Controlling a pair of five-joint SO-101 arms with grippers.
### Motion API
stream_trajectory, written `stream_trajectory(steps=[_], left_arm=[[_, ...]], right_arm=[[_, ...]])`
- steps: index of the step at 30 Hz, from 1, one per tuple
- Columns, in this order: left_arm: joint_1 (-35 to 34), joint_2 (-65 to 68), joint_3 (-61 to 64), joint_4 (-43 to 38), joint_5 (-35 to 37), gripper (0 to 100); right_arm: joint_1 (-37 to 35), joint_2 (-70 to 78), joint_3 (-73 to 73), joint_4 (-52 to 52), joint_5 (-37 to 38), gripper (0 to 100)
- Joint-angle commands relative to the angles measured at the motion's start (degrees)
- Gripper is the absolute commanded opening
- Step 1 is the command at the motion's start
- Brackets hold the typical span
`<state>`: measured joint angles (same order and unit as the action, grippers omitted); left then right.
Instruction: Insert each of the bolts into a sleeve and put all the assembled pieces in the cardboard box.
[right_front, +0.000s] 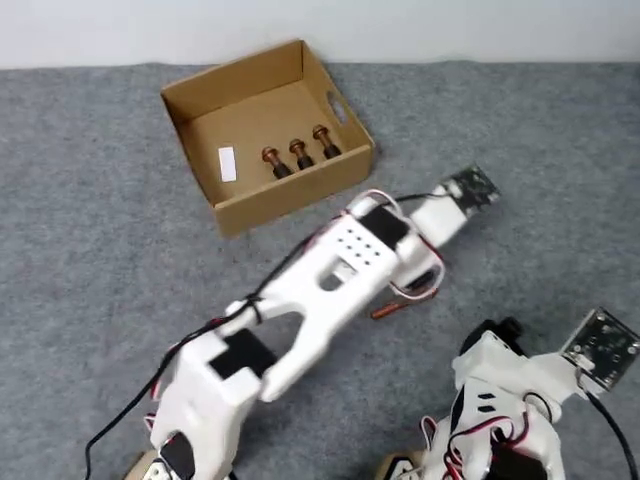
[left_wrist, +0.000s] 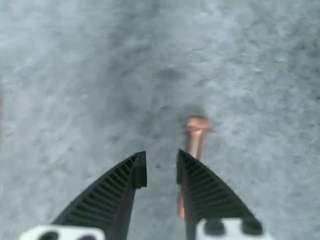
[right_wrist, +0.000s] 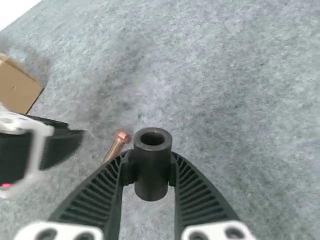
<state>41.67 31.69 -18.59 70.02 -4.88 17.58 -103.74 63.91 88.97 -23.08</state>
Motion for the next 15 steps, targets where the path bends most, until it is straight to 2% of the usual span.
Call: stream_trajectory(steps=[1,8,15], left_arm=[[1.1,4.0,-9.7,4.0,-0.6,13],[1.9,18.2,-27.9,15.3,-4.9,13],[0.6,32.4,-47.6,23.0,-5.3,13]], right_arm=[[1.0,-0.1,-0.2,-0.6,0.6,0.8],[0.9,-0.1,-0.2,-0.7,0.6,0.8],[0.9,-0.1,-0.2,-0.7,0.6,0.8]])
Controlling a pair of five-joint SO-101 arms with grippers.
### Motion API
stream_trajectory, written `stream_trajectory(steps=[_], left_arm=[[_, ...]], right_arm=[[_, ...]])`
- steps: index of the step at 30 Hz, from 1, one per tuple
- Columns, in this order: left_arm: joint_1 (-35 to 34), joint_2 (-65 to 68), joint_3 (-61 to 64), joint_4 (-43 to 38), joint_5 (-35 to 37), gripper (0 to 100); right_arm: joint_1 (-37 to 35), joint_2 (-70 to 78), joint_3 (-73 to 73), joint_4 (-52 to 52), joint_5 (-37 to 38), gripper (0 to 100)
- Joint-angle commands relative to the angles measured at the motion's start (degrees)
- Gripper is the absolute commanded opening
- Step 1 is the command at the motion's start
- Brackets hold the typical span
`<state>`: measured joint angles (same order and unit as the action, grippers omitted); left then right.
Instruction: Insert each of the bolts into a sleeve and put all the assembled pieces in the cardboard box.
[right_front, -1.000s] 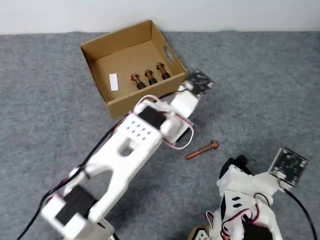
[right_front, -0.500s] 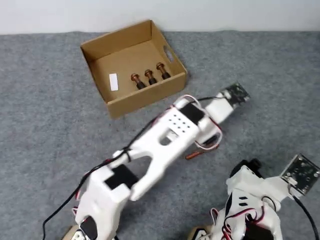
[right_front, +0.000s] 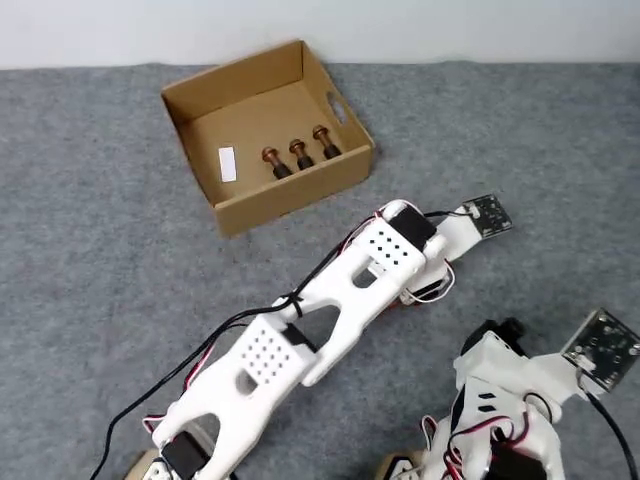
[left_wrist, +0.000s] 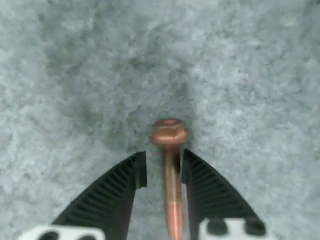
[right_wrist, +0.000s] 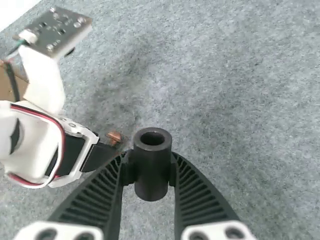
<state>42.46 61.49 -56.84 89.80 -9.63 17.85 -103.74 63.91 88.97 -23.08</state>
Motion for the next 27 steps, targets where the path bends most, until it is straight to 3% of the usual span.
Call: stream_trajectory(steps=[1,8,14,22,27], left_arm=[[-0.1,4.0,-12.2,4.2,-0.5,13],[0.0,12.2,-25.9,10.0,-0.4,12],[0.9,12.3,-26.2,10.8,-0.3,1],[0.4,-3.0,-25.6,10.8,3.5,0],[-1.9,-15.3,-16.1,10.9,3.6,0]], right_arm=[[0.6,-0.1,-0.2,-0.7,0.6,0.8],[0.6,-0.1,0.1,-0.7,0.6,0.8],[0.5,-0.1,0.1,-0.8,0.6,0.8],[-0.3,-0.1,0.1,-0.8,0.6,0.8],[-3.6,-0.1,0.0,-0.8,0.6,0.8]])
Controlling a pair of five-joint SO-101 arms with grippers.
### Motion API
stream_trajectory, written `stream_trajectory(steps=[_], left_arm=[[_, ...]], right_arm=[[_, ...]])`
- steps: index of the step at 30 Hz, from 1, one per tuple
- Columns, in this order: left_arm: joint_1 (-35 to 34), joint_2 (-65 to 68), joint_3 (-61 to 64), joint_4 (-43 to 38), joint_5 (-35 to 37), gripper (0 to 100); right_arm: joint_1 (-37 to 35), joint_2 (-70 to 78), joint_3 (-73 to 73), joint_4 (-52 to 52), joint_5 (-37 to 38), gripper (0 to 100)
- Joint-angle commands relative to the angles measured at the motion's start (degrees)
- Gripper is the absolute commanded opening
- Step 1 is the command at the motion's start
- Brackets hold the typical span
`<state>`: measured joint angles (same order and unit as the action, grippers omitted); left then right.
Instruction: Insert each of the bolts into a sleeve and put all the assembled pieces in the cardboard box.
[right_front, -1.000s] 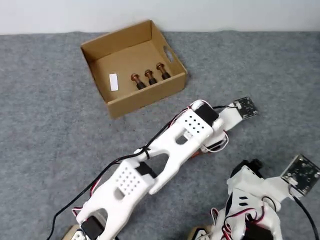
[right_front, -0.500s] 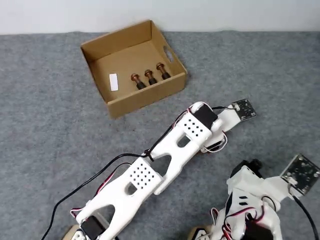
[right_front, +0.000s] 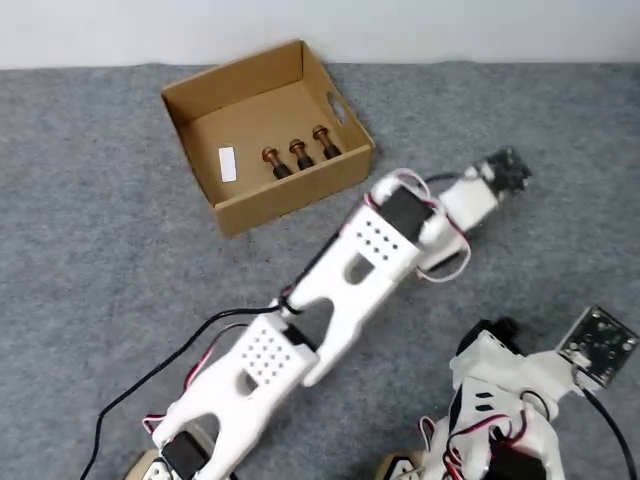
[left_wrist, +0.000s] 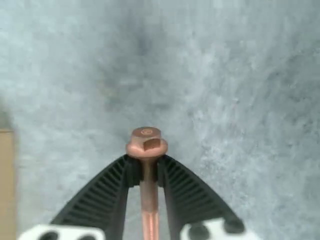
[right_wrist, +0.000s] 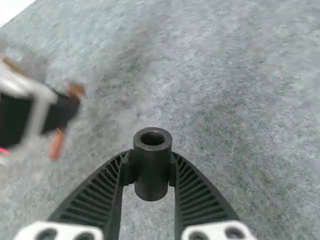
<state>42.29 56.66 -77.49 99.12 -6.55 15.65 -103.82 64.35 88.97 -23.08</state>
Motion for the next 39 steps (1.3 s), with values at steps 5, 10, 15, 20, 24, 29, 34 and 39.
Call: stream_trajectory(steps=[5,10,15,20,24,29,34,39], left_arm=[[-5.4,-28.0,25.0,1.6,0.7,0],[-8.6,-52.1,46.5,1.4,0.4,0],[-12.6,-74.5,64.6,1.0,0.3,0],[-18.9,-94.8,82.2,-4.7,0.5,0],[-23.9,-110.0,97.7,-8.2,0.4,0],[-28.3,-129.6,114.1,-12.1,0.4,0],[-32.0,-148.4,128.0,-18.7,0.4,0],[-32.0,-161.8,138.1,-22.3,0.8,0]], right_arm=[[-3.7,0.0,-0.5,-0.7,0.6,0.8],[-8.0,0.0,-0.6,-0.7,0.6,0.8],[-13.6,0.0,-0.7,-0.7,0.6,0.8],[-21.2,-0.1,-1.5,-0.4,0.6,0.8],[-27.4,-0.1,-1.6,-0.6,0.6,0.8],[-31.1,-0.1,-2.4,-0.8,0.4,0.8],[-37.7,-0.1,-2.3,-1.5,0.5,0.8],[-45.6,0.0,-0.9,-2.9,1.4,0.8]])
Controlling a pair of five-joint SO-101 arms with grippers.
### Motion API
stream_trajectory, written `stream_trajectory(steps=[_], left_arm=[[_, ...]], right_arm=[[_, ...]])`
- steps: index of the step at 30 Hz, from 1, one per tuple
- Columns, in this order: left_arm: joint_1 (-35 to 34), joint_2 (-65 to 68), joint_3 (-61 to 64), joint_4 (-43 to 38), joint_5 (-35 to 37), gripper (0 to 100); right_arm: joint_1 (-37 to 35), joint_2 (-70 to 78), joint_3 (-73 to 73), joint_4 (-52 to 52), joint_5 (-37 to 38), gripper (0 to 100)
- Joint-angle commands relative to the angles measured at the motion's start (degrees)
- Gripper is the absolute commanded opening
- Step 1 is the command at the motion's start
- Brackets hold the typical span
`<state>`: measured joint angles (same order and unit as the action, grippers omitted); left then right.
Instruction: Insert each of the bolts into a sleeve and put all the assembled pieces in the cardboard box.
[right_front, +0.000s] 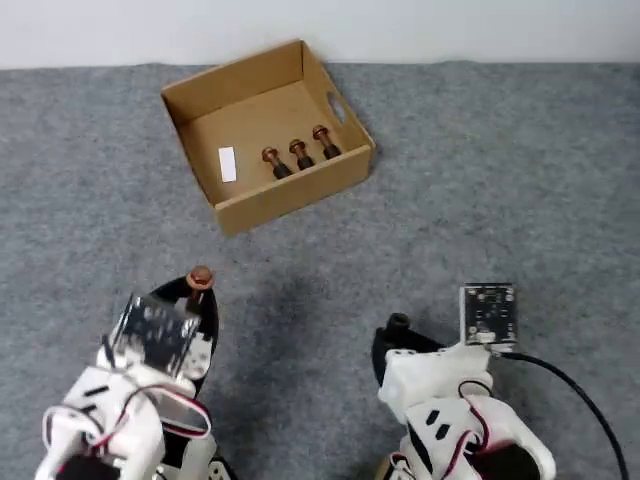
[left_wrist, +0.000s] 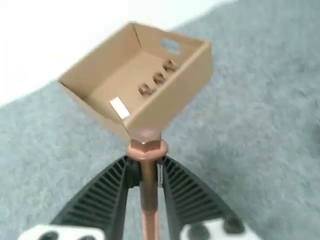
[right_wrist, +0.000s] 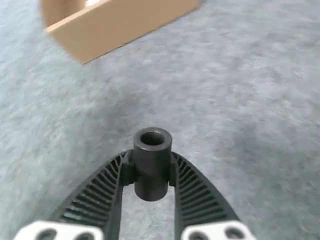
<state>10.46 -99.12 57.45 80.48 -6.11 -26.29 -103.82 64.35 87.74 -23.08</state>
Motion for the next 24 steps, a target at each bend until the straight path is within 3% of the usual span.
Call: stream_trajectory(steps=[1,6,12,17,24], left_arm=[[-0.5,-5.8,3.8,-4.7,1.0,0],[0.9,-4.8,5.0,-9.0,10.8,0],[9.3,-4.9,8.0,-17.1,20.3,0],[16.6,-4.9,11.4,-22.0,29.2,0],[25.8,-4.8,12.0,-22.2,35.0,0]], right_arm=[[-5.0,0.0,-0.6,-1.7,2.5,0.8],[-12.7,0.3,0.8,-4.3,7.2,0.8],[-20.1,0.2,2.5,-6.7,11.0,0.8],[-23.8,0.5,2.6,-7.0,11.2,0.8],[-24.2,0.5,2.6,-7.2,11.3,0.8]])
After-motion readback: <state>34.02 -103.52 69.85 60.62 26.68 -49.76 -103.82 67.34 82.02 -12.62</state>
